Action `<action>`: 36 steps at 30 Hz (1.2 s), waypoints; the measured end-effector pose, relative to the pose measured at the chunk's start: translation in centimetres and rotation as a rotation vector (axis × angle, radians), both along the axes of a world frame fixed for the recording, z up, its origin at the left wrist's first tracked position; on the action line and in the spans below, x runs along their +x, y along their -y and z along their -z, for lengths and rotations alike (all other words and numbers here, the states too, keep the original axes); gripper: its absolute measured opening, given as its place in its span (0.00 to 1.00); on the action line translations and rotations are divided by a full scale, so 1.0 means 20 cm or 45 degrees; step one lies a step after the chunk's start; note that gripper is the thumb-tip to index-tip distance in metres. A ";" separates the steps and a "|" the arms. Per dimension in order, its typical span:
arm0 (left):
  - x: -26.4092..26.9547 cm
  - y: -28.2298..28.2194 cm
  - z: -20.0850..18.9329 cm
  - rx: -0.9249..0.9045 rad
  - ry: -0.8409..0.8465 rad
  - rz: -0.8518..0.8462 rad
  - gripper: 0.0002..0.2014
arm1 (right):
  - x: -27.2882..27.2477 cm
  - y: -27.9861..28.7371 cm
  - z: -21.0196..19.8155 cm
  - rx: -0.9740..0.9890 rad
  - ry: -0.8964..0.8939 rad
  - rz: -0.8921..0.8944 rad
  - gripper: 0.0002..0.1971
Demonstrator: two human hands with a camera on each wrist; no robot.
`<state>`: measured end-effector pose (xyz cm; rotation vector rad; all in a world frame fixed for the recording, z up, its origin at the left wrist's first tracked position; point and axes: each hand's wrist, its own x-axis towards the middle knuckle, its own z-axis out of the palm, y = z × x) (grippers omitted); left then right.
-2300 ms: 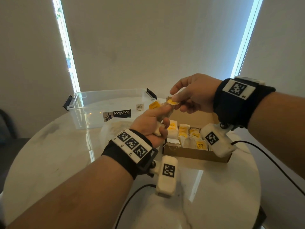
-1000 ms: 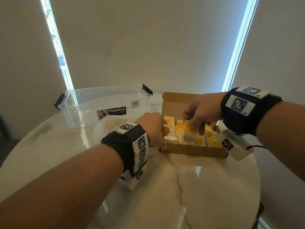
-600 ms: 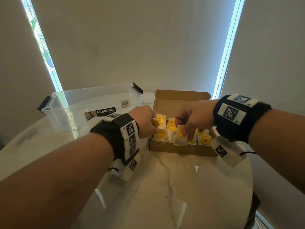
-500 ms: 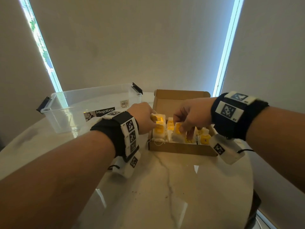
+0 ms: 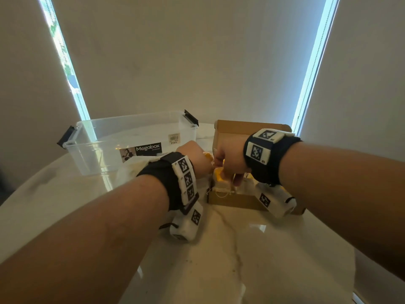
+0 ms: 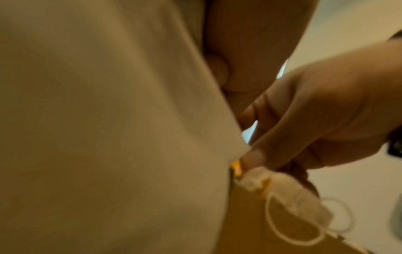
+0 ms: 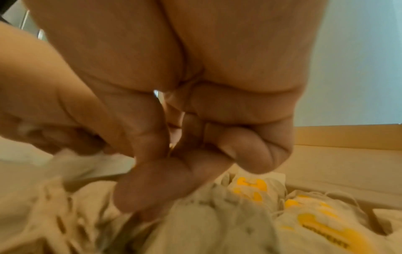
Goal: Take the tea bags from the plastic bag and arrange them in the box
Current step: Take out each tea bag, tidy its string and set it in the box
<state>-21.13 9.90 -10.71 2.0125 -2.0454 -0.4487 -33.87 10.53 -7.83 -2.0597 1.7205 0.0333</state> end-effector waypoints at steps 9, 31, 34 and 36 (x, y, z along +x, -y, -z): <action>0.14 -0.14 -0.08 0.685 -1.703 -0.113 0.13 | 0.04 0.06 0.04 -0.171 -0.350 -0.018 0.13; -0.08 -0.30 -0.03 0.300 -1.655 -0.003 0.15 | -0.23 -0.16 -0.24 -0.382 0.506 -0.026 0.04; -0.09 -0.30 -0.02 0.279 -1.723 -0.073 0.15 | -0.24 -0.14 -0.25 -0.380 0.437 -0.004 0.05; -0.08 -0.30 -0.02 0.239 -1.671 -0.152 0.13 | -0.27 -0.10 -0.25 -0.377 0.412 0.046 0.05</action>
